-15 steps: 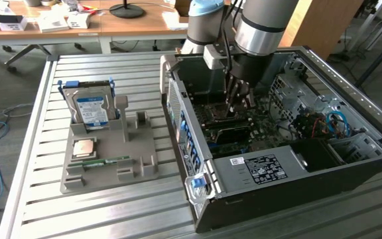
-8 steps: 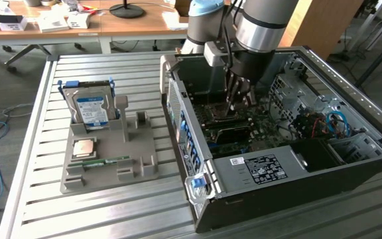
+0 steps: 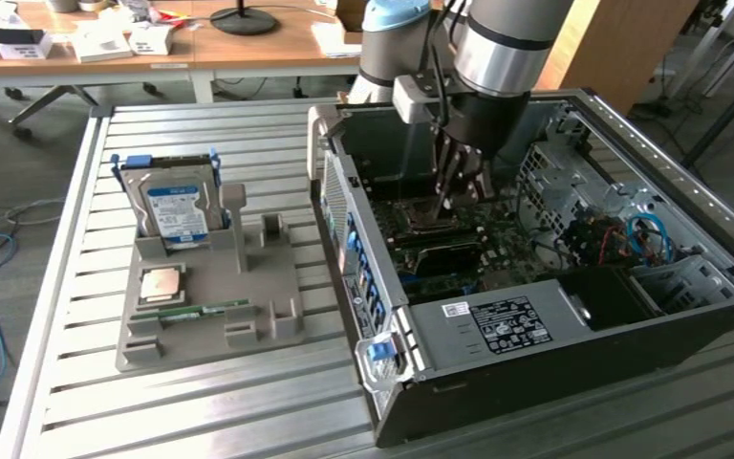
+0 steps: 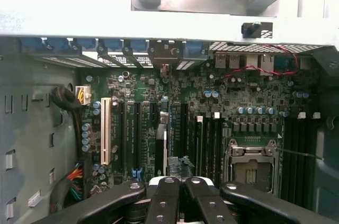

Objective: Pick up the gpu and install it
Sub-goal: 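Press down on the gpu until it lock into place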

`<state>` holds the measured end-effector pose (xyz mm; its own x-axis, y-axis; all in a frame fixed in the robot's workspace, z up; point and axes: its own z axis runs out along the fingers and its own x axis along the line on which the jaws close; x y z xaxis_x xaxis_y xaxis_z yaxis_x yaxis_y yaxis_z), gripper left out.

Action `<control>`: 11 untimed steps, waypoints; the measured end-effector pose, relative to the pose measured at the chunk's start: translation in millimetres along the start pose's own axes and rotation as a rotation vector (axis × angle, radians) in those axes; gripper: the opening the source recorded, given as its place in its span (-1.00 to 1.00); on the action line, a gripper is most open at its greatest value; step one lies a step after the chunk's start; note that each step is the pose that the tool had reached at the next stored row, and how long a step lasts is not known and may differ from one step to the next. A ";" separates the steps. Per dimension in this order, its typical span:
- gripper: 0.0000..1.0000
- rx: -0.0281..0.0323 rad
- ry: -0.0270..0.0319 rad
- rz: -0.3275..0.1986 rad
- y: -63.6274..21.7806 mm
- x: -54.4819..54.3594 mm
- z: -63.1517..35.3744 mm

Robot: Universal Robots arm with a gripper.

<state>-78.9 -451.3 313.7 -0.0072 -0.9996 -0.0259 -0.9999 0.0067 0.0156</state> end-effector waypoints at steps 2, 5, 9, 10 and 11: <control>-0.79 0.0001 -0.0001 0.000 0.0 0.0 -1.0; -0.79 0.0001 0.0000 0.000 0.0 -0.1 -2.4; -0.79 0.0001 0.0003 0.000 0.0 -0.1 -3.4; -0.79 0.0001 0.0007 0.000 0.0 -0.1 -3.7; -0.79 0.0001 0.0011 0.000 0.0 -0.1 -3.7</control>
<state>-78.9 -451.3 317.4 -0.0071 -0.9997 -0.0249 -0.9999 0.0067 0.0155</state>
